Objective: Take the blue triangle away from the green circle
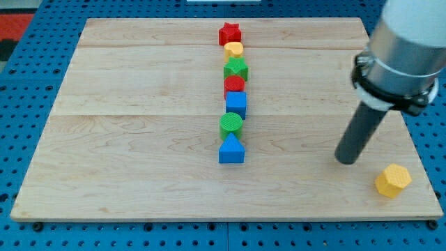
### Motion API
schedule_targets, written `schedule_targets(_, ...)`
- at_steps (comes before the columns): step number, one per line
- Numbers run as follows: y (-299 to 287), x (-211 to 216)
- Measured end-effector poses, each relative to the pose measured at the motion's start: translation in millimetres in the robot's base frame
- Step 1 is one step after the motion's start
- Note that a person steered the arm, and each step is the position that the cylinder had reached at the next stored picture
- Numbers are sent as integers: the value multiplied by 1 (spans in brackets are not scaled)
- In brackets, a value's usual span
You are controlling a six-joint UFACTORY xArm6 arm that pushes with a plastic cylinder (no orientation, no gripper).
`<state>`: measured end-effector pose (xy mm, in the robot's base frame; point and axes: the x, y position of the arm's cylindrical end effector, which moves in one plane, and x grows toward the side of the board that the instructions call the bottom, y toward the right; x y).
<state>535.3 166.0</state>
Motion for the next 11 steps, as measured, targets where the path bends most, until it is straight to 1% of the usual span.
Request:
schedule_targets(2, -80, 30)
schedule_targets(3, -134, 34)
schedule_targets(4, -177, 34)
schedule_targets(5, -196, 15)
schedule_targets(7, -198, -16)
schedule_targets(8, -174, -20)
schedule_targets(9, -140, -20)
schedule_targets(10, -121, -14)
schedule_targets(11, -107, 12)
